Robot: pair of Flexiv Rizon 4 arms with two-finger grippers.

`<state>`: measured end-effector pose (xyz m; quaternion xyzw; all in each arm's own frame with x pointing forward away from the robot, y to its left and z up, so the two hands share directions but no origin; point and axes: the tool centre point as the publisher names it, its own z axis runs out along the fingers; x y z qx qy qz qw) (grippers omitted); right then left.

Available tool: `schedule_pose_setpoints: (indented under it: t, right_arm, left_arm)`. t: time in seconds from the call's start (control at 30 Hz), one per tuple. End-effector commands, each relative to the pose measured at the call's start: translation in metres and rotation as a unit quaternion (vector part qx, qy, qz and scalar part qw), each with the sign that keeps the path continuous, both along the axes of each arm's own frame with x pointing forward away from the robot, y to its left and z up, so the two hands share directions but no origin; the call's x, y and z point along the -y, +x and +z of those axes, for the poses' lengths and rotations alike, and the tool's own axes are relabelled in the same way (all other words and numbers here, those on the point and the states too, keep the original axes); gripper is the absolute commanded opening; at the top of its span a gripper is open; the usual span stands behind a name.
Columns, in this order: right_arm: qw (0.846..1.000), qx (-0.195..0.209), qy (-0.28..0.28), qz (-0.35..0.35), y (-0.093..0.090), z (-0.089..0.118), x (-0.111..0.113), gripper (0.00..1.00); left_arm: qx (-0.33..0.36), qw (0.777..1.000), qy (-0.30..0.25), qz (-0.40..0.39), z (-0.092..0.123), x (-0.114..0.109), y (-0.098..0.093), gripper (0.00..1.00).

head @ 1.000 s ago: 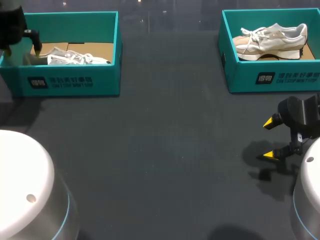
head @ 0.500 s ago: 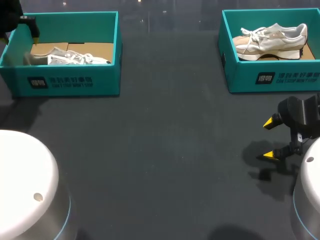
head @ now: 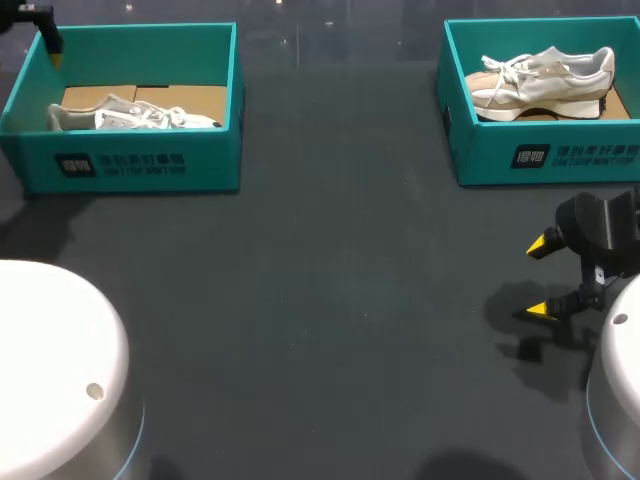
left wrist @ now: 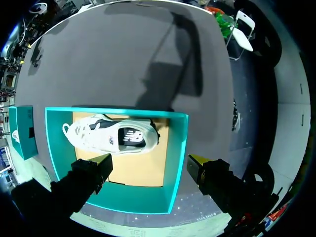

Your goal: Take the shoe out of the shoebox, open the shoe tongue, remove and reinsert the insole, then place the shoe into the shoebox

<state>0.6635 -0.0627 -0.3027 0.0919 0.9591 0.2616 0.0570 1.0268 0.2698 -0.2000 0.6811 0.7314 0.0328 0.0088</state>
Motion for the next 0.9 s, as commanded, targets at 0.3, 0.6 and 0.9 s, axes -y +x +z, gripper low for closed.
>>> schedule_pose_setpoints:
  t: [0.3,0.6,0.9]
  right_arm:
    - [1.0,0.001,-0.001,-0.001,-0.002,0.001,0.0,1.0]
    - [1.0,0.001,-0.001,-0.001,-0.002,0.001,0.0,1.0]
    - [0.999,-0.005,-0.047,-0.022,0.022,0.022,-0.009,1.0]
  left_arm:
    - [0.019,1.0,-0.005,-0.017,0.027,0.0,-0.02,1.0]
    - [0.019,1.0,-0.005,-0.017,0.027,0.0,-0.02,1.0]
    - [0.019,1.0,-0.005,-0.017,0.027,0.0,-0.02,1.0]
